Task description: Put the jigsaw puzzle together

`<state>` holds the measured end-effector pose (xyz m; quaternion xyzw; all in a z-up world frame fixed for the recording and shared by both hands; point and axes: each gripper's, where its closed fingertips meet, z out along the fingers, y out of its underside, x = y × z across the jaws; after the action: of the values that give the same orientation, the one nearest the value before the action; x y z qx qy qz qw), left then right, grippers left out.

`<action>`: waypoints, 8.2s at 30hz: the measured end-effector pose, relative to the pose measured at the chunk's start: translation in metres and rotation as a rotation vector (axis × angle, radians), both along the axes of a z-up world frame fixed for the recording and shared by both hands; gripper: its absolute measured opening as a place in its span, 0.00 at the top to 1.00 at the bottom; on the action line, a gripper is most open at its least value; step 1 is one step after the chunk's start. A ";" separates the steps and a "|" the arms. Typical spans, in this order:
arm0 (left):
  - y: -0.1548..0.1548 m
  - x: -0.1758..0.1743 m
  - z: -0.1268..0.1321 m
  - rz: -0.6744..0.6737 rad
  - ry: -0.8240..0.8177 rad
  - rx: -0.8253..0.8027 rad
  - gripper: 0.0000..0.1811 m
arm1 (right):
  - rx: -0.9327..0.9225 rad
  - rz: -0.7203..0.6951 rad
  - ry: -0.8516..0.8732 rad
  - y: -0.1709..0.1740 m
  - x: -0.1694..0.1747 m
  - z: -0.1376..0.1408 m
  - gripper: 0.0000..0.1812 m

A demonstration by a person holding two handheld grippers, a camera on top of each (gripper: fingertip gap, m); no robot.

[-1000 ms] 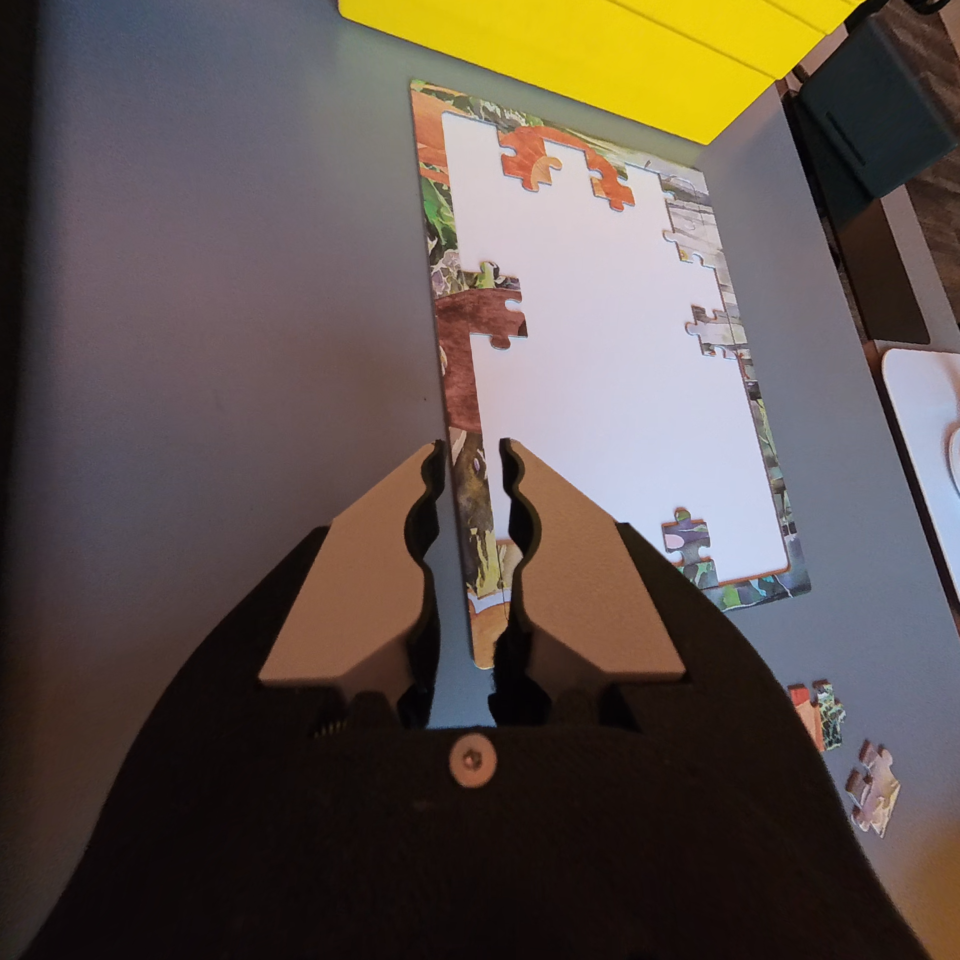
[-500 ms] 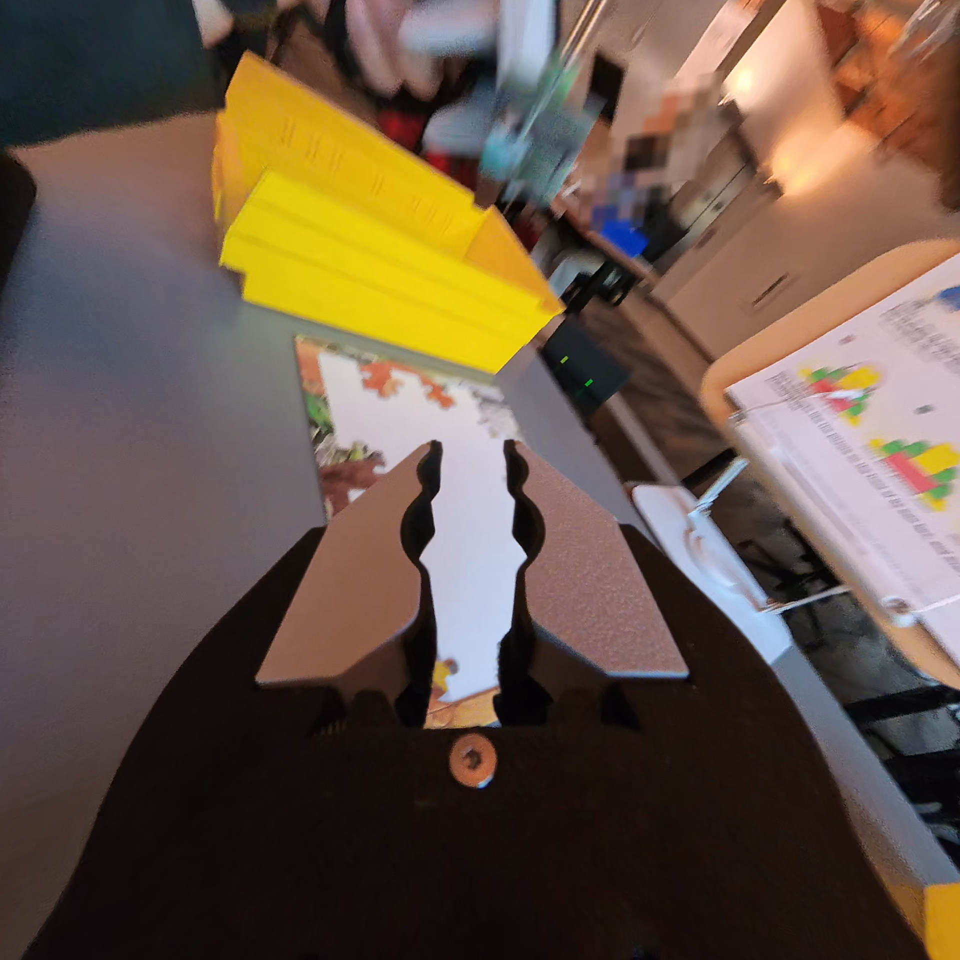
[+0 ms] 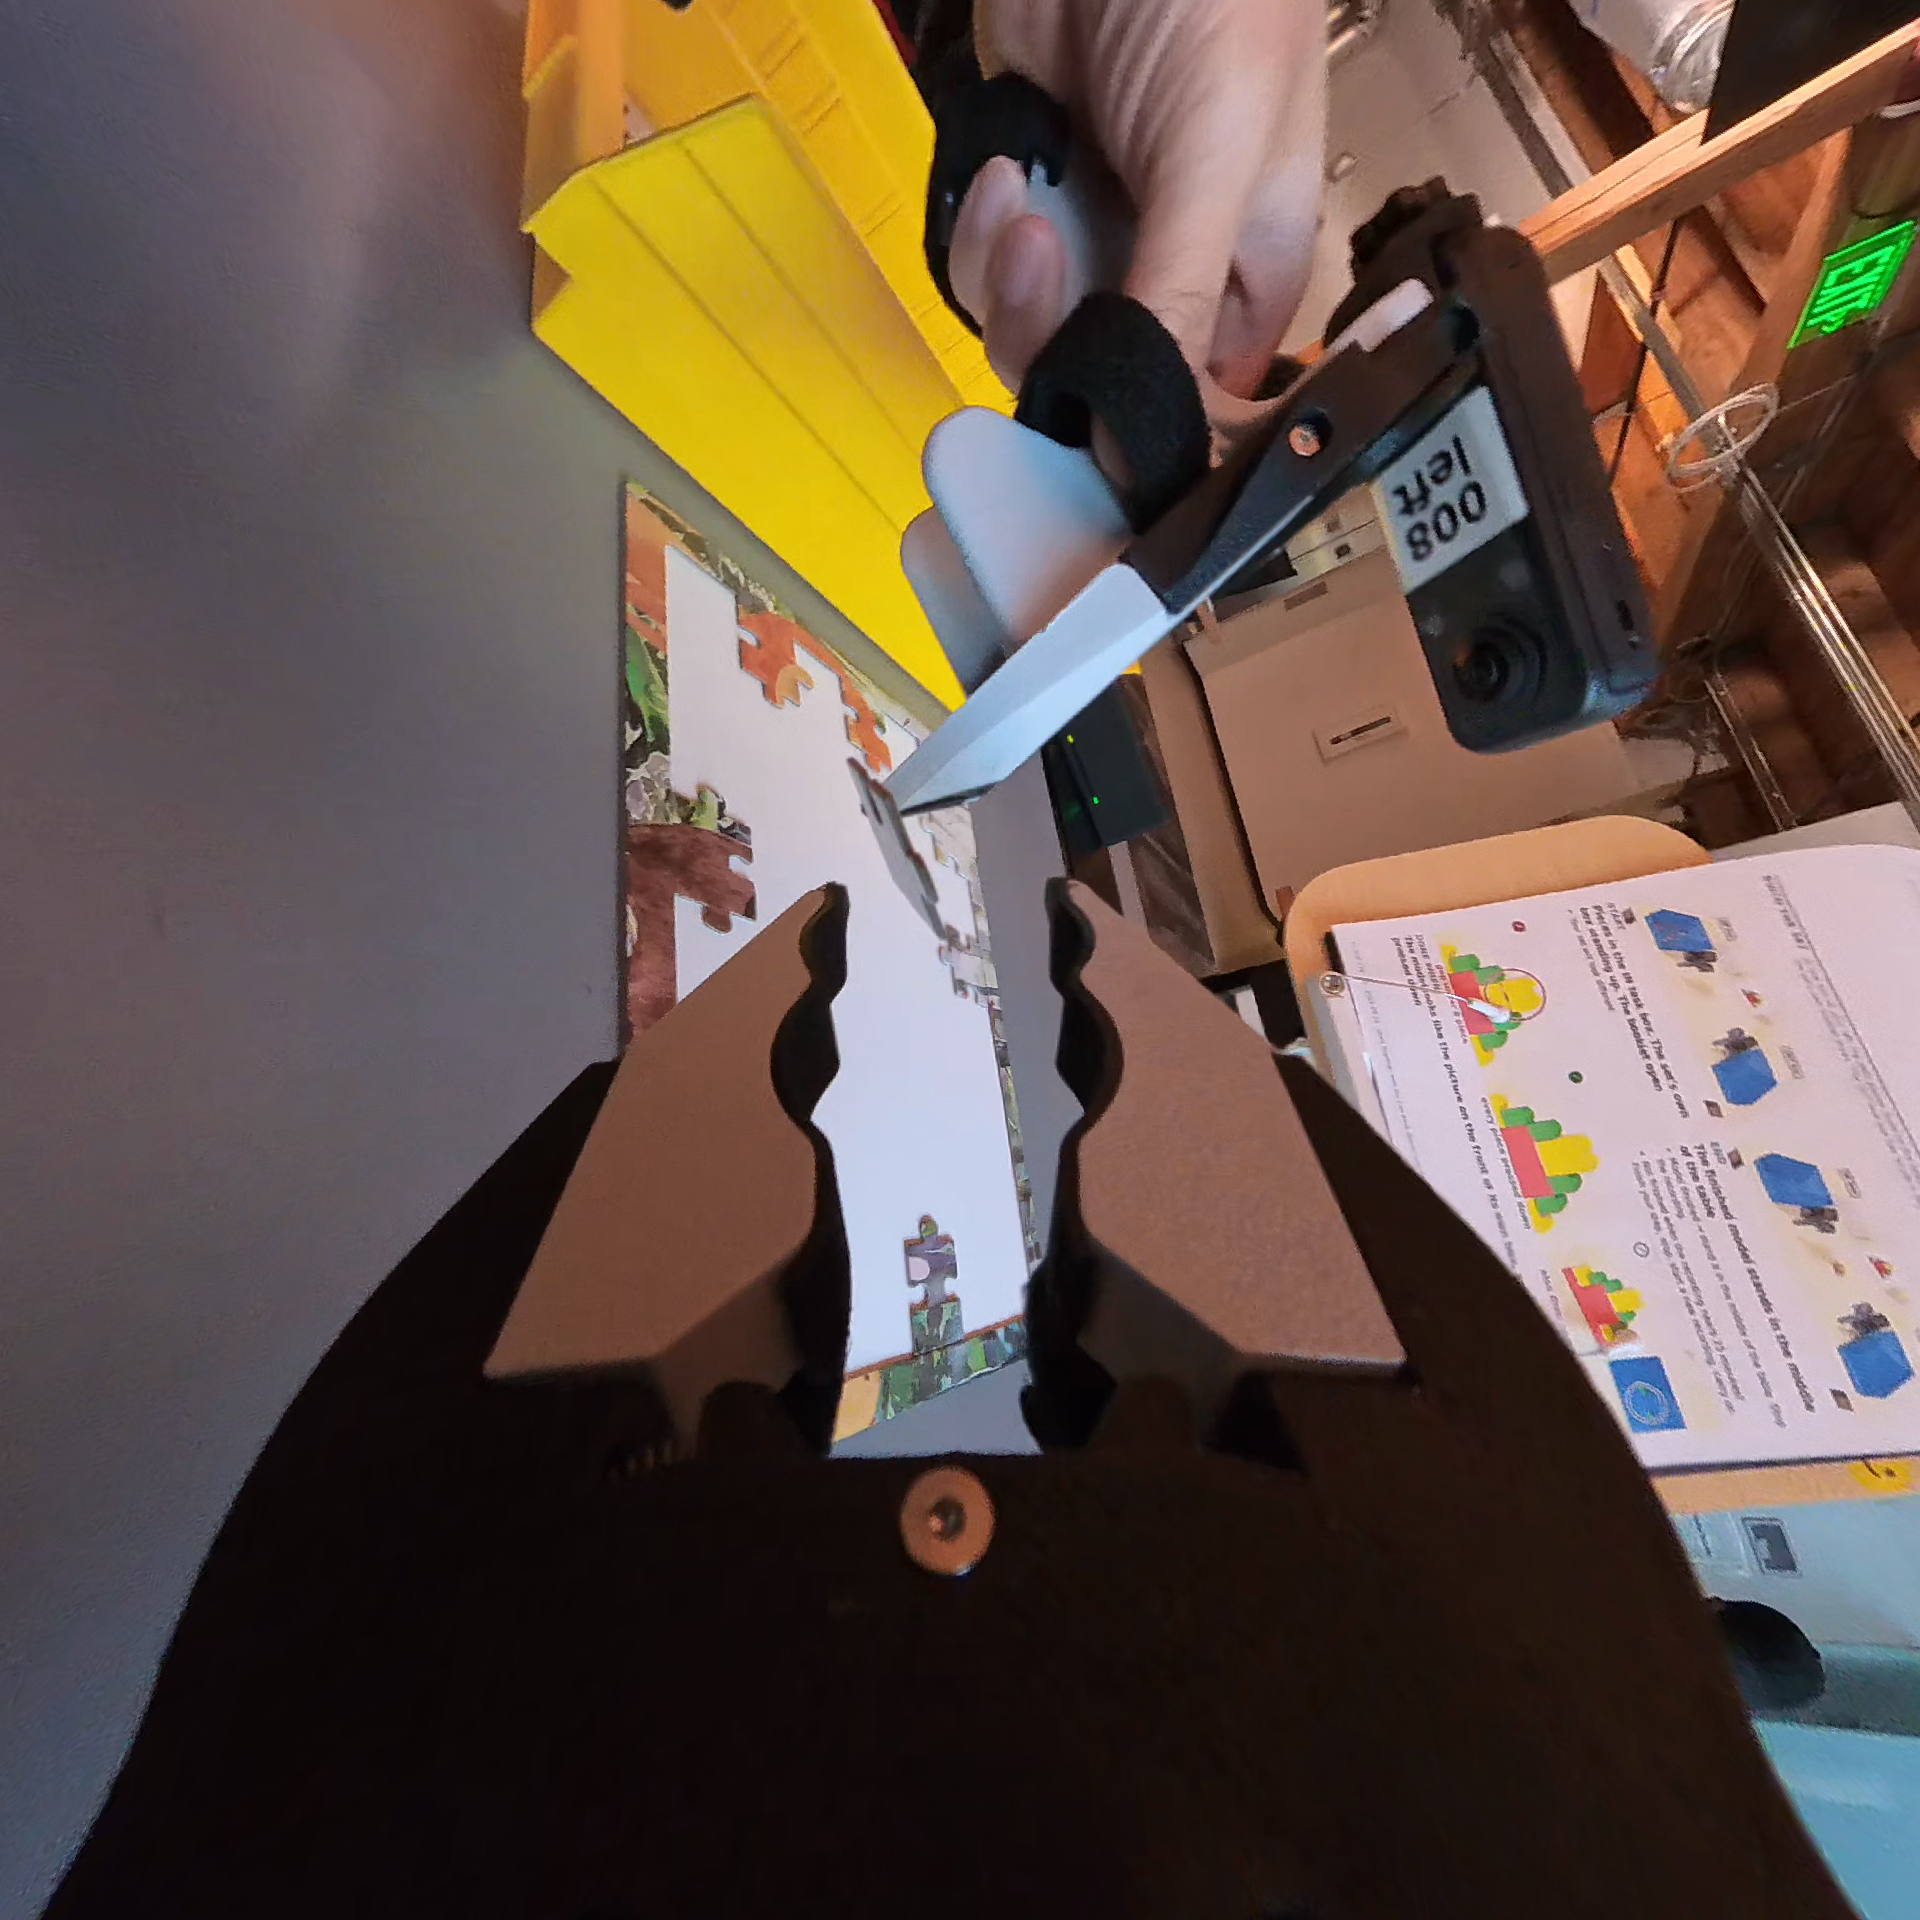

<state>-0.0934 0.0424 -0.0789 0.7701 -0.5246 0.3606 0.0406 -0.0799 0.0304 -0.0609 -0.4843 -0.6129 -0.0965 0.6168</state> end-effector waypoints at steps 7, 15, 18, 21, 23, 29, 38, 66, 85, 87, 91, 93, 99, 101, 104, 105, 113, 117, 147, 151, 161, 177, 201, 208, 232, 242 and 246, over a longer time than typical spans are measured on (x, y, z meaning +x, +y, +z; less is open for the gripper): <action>-0.002 0.004 0.002 -0.022 -0.026 -0.021 0.93 | -0.161 0.033 0.064 -0.003 -0.005 -0.012 0.99; 0.046 0.018 0.087 0.198 -0.525 -0.100 0.84 | -1.133 0.211 1.070 0.012 0.026 0.044 1.00; 0.038 0.022 0.101 0.158 -0.611 -0.115 0.83 | -1.298 0.335 1.284 0.015 0.039 0.059 1.00; 0.026 0.031 0.099 0.125 -0.604 -0.191 0.83 | -1.355 0.392 1.353 0.015 0.043 0.065 1.00; 0.024 0.039 0.091 0.119 -0.580 -0.191 0.85 | -1.376 0.403 1.374 0.015 0.043 0.065 1.00; 0.015 0.049 0.079 0.085 -0.548 -0.201 0.91 | -1.373 0.375 1.363 0.017 0.041 0.060 1.00; 0.019 0.043 0.066 0.100 -0.481 -0.200 1.00 | -1.221 0.259 1.266 0.024 0.037 0.049 0.87; 0.033 0.089 0.058 0.272 -0.637 -0.243 1.00 | -1.226 0.285 1.545 0.045 0.076 0.063 0.94; 0.043 0.090 0.050 0.377 -0.639 -0.410 0.91 | -0.465 -0.176 0.649 0.052 0.063 0.037 0.83; 0.057 0.082 0.057 0.435 -0.676 -0.439 0.84 | -0.413 -0.234 0.665 0.060 0.085 0.048 0.83; 0.101 0.054 0.051 0.606 -0.672 -0.282 0.88 | -0.688 -0.324 0.652 0.099 0.116 0.023 0.83; 0.107 0.048 0.052 0.630 -0.669 -0.257 0.89 | -0.808 -0.323 0.603 0.121 0.117 -0.001 0.83; 0.098 0.051 0.038 0.587 -0.580 -0.266 0.90 | -0.968 -0.345 0.364 0.158 0.112 -0.066 0.83; 0.095 0.054 0.021 0.567 -0.497 -0.227 0.92 | -0.978 -0.354 0.339 0.164 0.113 -0.076 0.83; 0.088 0.057 -0.001 0.511 -0.370 -0.149 0.96 | -0.947 -0.368 0.290 0.173 0.119 -0.086 0.83; 0.088 0.056 -0.009 0.498 -0.332 -0.109 0.98 | -0.920 -0.368 0.297 0.177 0.120 -0.084 0.82; 0.074 0.055 -0.058 0.392 -0.098 -0.010 1.00 | -0.898 -0.337 0.281 0.168 0.129 -0.078 0.85; 0.071 0.053 -0.070 0.374 -0.043 -0.003 1.00 | -0.982 -0.366 0.257 0.164 0.127 -0.092 0.86; 0.062 0.055 -0.084 0.352 -0.030 -0.103 1.00 | -0.892 -0.374 0.321 0.185 0.117 -0.085 0.92; 0.062 0.055 -0.084 0.354 -0.031 -0.108 1.00 | -0.941 -0.377 0.326 0.182 0.117 -0.092 0.94; 0.062 0.054 -0.085 0.355 -0.032 -0.111 1.00 | -0.938 -0.423 0.305 0.185 0.123 -0.100 0.91; 0.062 0.054 -0.084 0.362 -0.046 -0.138 1.00 | -0.962 -0.527 0.289 0.178 0.125 -0.100 0.92; 0.061 0.050 -0.085 0.376 -0.056 -0.171 1.00 | -0.958 -0.425 0.345 0.178 0.112 -0.092 0.88; 0.061 0.049 -0.085 0.376 -0.054 -0.168 1.00 | -0.912 -0.439 0.479 0.179 0.142 -0.054 0.88; 0.073 0.059 0.034 0.408 -0.464 0.051 1.00 | -0.020 -0.485 0.824 0.037 0.269 0.247 0.87; 0.137 -0.138 0.193 0.758 -0.573 1.242 0.89 | 0.002 -0.407 0.899 0.042 0.262 0.251 0.80; 0.153 -0.202 0.165 0.888 -0.364 1.138 0.80 | -0.012 -0.400 0.909 0.049 0.259 0.247 0.80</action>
<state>-0.2956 0.1952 0.0859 0.7397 -0.2682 0.1374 -0.6017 0.1792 0.0797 0.1861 -0.5892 -0.1773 0.0117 0.7882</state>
